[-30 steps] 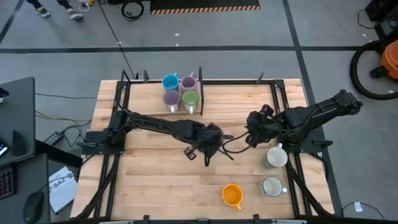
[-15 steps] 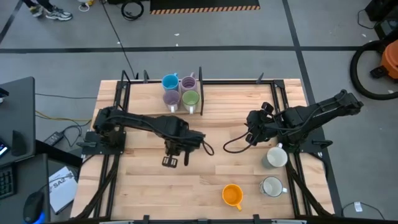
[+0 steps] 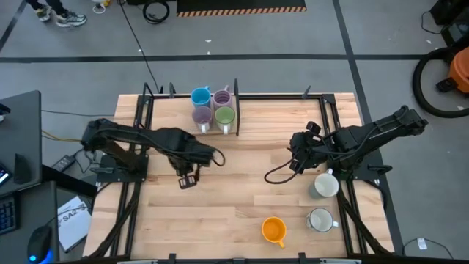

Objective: Place coffee mugs
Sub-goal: Put the dark blue patterned mug on the shelf

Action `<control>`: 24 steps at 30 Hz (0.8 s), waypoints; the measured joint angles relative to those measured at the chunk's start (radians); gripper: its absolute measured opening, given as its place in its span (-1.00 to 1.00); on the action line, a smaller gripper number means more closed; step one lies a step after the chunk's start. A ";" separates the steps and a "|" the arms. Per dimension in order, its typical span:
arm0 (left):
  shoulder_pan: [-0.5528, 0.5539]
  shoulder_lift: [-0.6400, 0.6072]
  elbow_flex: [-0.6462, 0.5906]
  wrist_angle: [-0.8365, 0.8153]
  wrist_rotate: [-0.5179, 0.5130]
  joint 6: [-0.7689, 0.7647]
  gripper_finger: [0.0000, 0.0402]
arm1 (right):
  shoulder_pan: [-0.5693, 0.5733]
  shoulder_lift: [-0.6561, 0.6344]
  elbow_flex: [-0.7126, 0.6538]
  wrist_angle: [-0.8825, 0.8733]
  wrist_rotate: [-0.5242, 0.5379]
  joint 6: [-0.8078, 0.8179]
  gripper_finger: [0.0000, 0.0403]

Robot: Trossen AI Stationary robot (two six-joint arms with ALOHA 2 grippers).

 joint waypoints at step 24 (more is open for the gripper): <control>0.726 -0.107 -0.120 0.108 -0.123 0.493 -0.79 | 0.000 0.000 0.000 0.035 0.004 -0.037 -0.25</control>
